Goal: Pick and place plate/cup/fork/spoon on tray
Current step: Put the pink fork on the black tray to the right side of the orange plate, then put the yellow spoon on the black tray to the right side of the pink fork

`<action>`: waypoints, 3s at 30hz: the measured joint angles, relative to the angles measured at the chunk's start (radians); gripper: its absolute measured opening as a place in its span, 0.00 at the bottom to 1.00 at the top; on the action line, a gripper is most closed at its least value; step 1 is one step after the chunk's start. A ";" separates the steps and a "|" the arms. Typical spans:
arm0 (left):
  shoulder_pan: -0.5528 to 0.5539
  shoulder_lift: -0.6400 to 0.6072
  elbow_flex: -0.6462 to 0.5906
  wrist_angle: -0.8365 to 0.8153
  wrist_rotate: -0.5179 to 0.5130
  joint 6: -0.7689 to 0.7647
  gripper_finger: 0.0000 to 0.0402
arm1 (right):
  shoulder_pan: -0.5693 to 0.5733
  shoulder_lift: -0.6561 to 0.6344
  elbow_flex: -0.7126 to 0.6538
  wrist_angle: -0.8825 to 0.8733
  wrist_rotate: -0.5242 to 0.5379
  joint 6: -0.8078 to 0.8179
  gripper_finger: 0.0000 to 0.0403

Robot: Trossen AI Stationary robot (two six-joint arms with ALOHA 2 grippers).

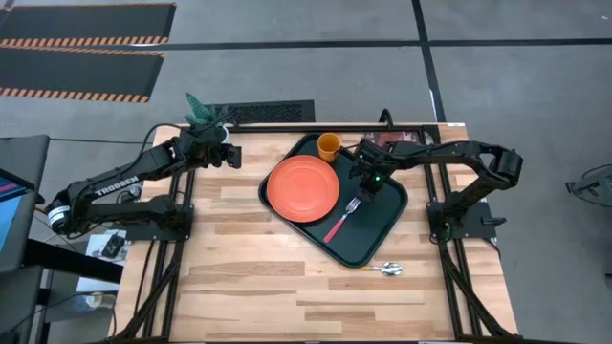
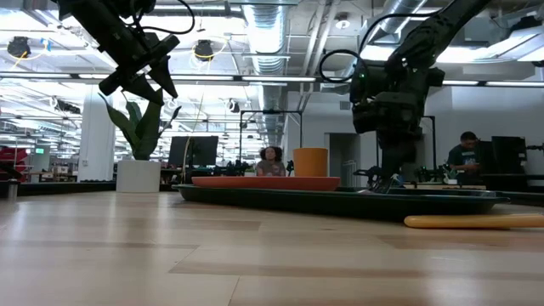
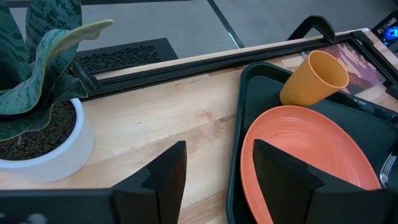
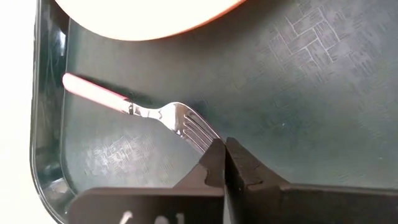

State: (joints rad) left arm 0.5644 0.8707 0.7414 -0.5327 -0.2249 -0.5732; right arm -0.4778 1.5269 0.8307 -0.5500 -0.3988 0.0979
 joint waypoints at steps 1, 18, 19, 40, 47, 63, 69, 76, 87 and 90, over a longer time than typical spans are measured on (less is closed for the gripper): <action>0.000 0.000 0.000 0.000 0.000 0.000 0.42 | 0.000 0.000 0.000 0.004 0.002 0.001 0.04; 0.000 0.000 0.000 0.000 0.000 0.000 0.42 | 0.000 0.000 0.000 0.009 0.035 0.018 0.17; 0.000 0.000 0.000 0.000 0.000 0.000 0.42 | 0.000 0.000 0.000 0.009 0.035 0.018 0.17; 0.000 0.000 0.000 0.000 0.031 0.039 0.42 | 0.409 -0.415 -0.019 -0.467 -0.007 0.801 0.29; 0.000 0.000 0.000 0.010 0.061 0.077 0.42 | 0.835 -0.479 -0.121 -0.383 0.108 1.535 0.51; 0.000 0.000 0.000 0.015 0.068 0.079 0.42 | 1.220 -0.459 -0.316 -0.046 0.460 2.213 0.52; 0.000 0.000 0.000 0.014 0.072 0.072 0.42 | 1.239 -0.375 -0.317 0.028 0.481 2.215 0.53; 0.000 0.000 0.000 0.014 0.072 0.055 0.42 | 1.240 -0.259 -0.317 0.103 0.482 2.210 0.50; 0.000 0.000 0.000 0.015 0.069 0.054 0.42 | 1.244 -0.204 -0.313 0.168 0.483 2.198 0.14; 0.000 0.000 0.000 0.014 0.063 0.055 0.42 | 1.251 -0.217 -0.313 0.170 0.490 2.167 0.04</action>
State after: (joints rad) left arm 0.5643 0.8707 0.7414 -0.5182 -0.1620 -0.5186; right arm 0.7735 1.3101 0.5176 -0.3800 0.0914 2.2654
